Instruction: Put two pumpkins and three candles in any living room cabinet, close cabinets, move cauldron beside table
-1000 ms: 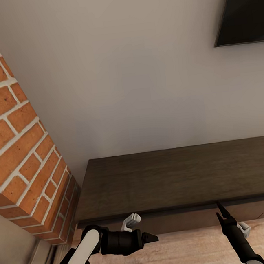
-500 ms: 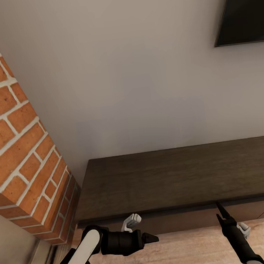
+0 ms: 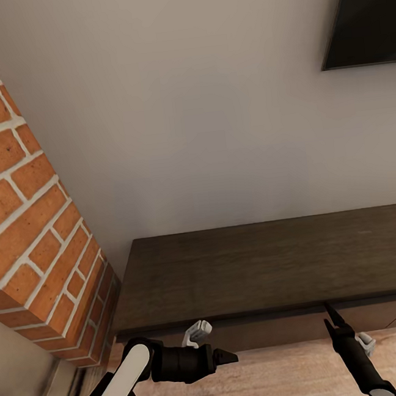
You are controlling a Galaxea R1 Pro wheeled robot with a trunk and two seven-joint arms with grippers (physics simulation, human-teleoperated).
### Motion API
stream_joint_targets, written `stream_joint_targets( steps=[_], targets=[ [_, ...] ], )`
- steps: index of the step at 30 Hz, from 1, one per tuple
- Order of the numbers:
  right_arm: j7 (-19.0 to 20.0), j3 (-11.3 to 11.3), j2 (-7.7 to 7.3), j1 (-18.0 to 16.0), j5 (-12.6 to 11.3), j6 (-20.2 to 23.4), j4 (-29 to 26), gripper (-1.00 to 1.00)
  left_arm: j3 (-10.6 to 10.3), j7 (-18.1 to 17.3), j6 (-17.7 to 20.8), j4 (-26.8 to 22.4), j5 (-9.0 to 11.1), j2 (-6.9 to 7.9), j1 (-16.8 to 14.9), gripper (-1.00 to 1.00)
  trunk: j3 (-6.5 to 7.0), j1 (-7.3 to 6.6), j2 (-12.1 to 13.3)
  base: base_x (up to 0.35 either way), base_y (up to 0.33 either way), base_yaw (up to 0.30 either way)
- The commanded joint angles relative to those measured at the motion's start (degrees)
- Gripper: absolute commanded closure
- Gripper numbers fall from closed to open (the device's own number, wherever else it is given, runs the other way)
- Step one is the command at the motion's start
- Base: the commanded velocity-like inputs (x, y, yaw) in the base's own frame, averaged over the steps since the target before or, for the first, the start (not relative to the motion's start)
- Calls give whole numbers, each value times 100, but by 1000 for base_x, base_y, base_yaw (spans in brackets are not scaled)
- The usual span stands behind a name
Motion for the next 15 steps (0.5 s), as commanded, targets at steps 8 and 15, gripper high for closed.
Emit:
stream_joint_targets(
  steps=[8, 15],
  targets=[
    [78, 18, -2, -3, -55, 71, -3, -100, -14, 57, 0, -7, 60, 4, -4, -100, -5, -1, -2, 0, 0, 0],
    [70, 18, -3, -3, -55, 82, 1, -100, -13, 57, -2, -7, 60, 4, -4, -100, -5, -1, -2, 0, 0, 0]
  ],
)
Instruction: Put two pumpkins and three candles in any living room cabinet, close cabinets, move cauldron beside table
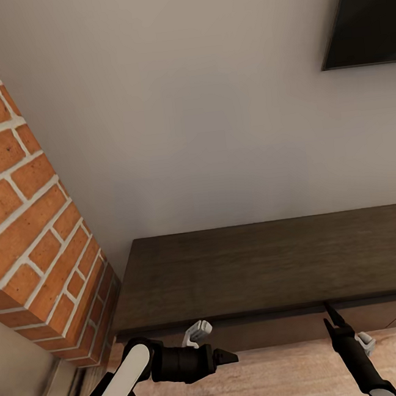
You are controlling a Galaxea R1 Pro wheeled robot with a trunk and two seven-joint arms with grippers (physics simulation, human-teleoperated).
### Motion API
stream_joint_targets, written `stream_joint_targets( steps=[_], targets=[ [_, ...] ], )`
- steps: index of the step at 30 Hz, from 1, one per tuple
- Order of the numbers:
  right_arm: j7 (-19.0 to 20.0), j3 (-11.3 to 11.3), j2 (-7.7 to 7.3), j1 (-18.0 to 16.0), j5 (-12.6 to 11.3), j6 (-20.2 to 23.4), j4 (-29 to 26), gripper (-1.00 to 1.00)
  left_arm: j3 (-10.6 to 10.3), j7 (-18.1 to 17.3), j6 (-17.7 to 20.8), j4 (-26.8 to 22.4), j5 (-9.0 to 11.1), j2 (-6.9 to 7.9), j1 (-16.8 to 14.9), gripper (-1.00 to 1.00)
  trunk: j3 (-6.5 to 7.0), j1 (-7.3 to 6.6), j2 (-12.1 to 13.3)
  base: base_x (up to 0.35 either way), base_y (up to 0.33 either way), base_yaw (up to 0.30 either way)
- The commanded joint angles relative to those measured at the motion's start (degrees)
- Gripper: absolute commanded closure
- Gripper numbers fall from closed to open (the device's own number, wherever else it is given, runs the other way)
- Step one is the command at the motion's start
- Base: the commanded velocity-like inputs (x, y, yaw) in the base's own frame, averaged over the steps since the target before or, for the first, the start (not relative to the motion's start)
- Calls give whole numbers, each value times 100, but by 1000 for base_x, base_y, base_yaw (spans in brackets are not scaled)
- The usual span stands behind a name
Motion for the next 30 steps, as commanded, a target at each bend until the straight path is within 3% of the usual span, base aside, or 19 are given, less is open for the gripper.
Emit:
stream_joint_targets(
  steps=[1, 2, 30],
  targets=[
    [11, 17, -2, -3, -56, 36, 5, -100, -8, 57, 2, -5, 61, 4, -4, -100, -5, -1, -2, 0, 0, 0],
    [0, 17, -2, -3, -56, 36, 5, 100, -8, 57, 3, -5, 61, 4, -4, -100, -5, -1, -2, 0, 0, 0],
    [-55, 17, -2, -3, -53, -16, 5, 100, -6, 57, 1, -5, 62, 2, -4, -100, -5, -1, -2, -12, 0, 0]
  ],
)
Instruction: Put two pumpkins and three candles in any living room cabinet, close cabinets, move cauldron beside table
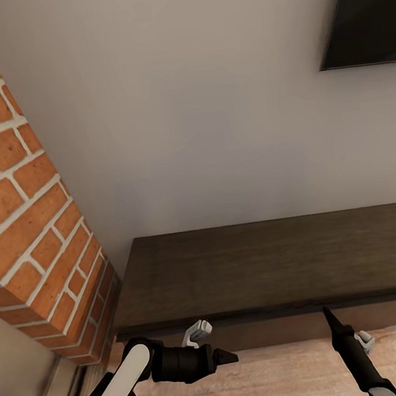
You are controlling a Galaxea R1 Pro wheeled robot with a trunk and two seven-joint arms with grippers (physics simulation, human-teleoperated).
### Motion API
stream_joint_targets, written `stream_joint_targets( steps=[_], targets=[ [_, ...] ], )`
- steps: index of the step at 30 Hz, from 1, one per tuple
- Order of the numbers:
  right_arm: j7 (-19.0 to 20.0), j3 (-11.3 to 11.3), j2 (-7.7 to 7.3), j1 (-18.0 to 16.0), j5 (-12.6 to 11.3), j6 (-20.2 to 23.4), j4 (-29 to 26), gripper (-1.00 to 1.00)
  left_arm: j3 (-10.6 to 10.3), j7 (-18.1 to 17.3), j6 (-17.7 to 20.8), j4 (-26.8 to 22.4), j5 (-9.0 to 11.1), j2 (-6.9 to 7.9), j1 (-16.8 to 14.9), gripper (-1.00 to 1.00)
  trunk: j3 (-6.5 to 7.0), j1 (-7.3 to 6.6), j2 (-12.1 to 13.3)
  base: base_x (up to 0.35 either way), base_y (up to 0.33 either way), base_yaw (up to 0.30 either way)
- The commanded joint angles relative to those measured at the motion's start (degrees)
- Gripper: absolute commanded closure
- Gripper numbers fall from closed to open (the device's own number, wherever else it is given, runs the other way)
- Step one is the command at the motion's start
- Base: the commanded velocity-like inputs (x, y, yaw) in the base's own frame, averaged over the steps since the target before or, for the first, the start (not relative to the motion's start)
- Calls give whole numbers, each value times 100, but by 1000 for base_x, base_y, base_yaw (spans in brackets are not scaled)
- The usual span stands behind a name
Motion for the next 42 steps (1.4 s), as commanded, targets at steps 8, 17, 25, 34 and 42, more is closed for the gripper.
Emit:
stream_joint_targets(
  steps=[8, 17, 25, 34, 42],
  targets=[
    [5, -10, 0, 0, -49, 31, 65, 100, -7, 58, 0, -7, 58, -3, -4, -100, -5, -2, -2, -147, 0, 0],
    [4, -10, 2, 0, -49, 30, 65, 100, -14, 58, 0, -7, 58, -3, -4, -100, -5, -2, -2, -155, 0, 0],
    [4, -10, 4, 0, -49, 30, 65, 100, -14, 58, 1, -7, 58, -3, -4, -100, -5, -2, -2, -299, 0, 0],
    [4, -10, 4, 0, -49, 30, 65, 100, -14, 58, 0, -7, 58, -3, -4, -100, -5, -2, -2, -290, 0, 0],
    [4, -10, 5, 0, -49, 30, 65, 100, -14, 58, 0, -7, 58, -3, -6, -100, -5, -2, -2, -222, 0, 0]
  ],
)
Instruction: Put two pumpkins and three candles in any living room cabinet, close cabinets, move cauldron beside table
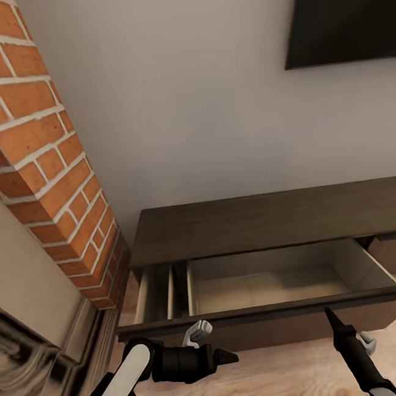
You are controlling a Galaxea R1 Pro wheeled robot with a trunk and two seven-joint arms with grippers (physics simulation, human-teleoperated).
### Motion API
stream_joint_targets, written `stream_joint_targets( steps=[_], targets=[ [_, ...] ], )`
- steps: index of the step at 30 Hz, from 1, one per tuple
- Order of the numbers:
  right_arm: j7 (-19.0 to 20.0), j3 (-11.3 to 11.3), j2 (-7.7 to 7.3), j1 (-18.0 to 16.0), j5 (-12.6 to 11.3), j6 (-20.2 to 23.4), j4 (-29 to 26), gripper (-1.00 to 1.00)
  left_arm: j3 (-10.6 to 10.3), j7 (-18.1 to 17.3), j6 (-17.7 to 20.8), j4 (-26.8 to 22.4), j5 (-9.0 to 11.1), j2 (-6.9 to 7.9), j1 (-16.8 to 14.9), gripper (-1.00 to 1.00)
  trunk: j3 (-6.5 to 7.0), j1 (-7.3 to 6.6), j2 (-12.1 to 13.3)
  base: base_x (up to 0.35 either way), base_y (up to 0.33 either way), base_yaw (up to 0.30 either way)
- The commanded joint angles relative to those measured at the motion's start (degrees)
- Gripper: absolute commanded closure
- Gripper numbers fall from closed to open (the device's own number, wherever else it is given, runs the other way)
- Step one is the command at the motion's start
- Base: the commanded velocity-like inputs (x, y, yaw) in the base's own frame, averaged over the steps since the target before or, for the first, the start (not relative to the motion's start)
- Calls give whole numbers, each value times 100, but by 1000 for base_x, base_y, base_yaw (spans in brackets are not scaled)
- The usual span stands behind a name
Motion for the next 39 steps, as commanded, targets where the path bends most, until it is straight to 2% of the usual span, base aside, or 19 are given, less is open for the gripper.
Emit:
stream_joint_targets(
  steps=[1, 10, 39],
  targets=[
    [19, 97, 1, 1, -17, 37, 55, 100, -9, 58, 1, -5, 60, 4, -4, -100, -5, -3, -2, -252, 0, 0],
    [19, 97, 1, 1, -17, 37, 55, 100, -9, 58, 3, -5, 60, 4, -3, -100, -5, -3, -2, -186, 0, 0],
    [19, 97, -2, 1, -17, 43, 55, 100, -9, 58, 2, -5, 60, 1, -3, -100, -5, -3, -2, -22, 0, 0]
  ],
)
